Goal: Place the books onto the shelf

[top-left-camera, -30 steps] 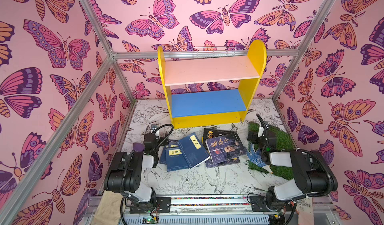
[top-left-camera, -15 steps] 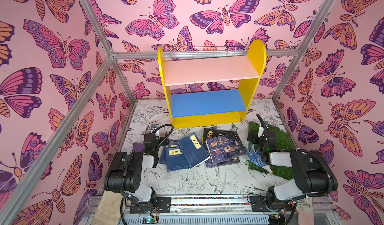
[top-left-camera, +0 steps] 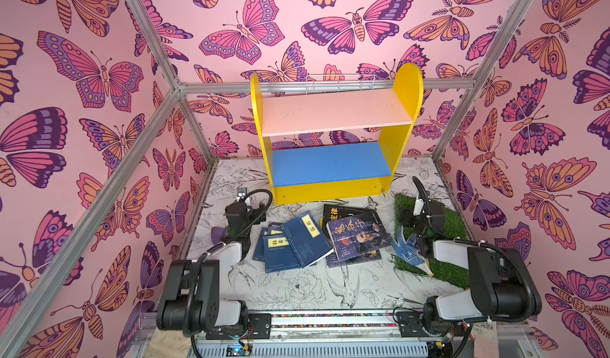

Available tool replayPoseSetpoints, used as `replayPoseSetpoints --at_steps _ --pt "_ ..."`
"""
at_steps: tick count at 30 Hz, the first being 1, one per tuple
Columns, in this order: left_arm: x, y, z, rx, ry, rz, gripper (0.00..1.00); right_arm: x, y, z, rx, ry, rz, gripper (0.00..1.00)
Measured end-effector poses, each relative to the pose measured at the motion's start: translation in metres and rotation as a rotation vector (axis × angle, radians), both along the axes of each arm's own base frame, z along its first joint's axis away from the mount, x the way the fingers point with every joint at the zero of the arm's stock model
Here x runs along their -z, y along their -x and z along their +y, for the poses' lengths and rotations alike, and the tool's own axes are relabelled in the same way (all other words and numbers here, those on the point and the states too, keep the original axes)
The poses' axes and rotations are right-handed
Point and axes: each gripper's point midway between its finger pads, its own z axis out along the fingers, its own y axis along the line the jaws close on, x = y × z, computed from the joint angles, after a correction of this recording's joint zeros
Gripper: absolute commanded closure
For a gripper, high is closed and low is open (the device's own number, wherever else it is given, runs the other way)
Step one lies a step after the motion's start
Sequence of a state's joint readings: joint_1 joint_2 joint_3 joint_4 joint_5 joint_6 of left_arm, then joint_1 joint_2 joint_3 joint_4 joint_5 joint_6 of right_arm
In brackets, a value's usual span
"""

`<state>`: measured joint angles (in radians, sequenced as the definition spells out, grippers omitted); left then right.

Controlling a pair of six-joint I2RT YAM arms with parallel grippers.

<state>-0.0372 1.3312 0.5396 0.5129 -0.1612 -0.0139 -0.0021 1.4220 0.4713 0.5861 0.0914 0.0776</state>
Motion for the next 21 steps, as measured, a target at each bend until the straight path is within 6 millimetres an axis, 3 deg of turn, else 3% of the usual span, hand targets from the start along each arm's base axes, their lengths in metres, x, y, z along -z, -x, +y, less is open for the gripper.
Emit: replayPoseSetpoints --at_steps 2,3,4,6,9,16,19,21 --pt "-0.051 0.005 0.007 -0.099 0.000 -0.114 0.02 -0.031 -0.006 0.001 0.055 0.027 -0.045 0.31" --pt "-0.066 0.011 0.009 -0.135 0.014 -0.154 0.02 -0.044 -0.007 0.003 0.077 0.031 -0.069 0.32" --pt "-0.079 0.021 0.009 -0.176 0.044 -0.187 0.02 -0.056 -0.006 0.008 0.094 0.030 -0.089 0.32" --pt "-0.082 0.036 0.011 -0.235 0.103 -0.188 0.02 -0.068 -0.001 0.020 0.100 0.023 -0.099 0.32" --pt "-0.061 0.057 0.001 -0.255 0.202 -0.119 0.02 -0.071 0.010 0.064 0.002 0.022 -0.057 0.32" --pt "0.003 0.085 -0.073 -0.007 0.476 0.162 0.01 -0.065 0.057 0.222 -0.503 -0.081 0.100 0.31" --pt "0.016 0.092 -0.103 0.108 0.562 0.268 0.01 -0.050 0.084 0.281 -0.689 -0.135 0.202 0.32" --pt "0.022 0.096 -0.119 0.172 0.600 0.333 0.01 -0.034 0.100 0.306 -0.766 -0.164 0.278 0.32"
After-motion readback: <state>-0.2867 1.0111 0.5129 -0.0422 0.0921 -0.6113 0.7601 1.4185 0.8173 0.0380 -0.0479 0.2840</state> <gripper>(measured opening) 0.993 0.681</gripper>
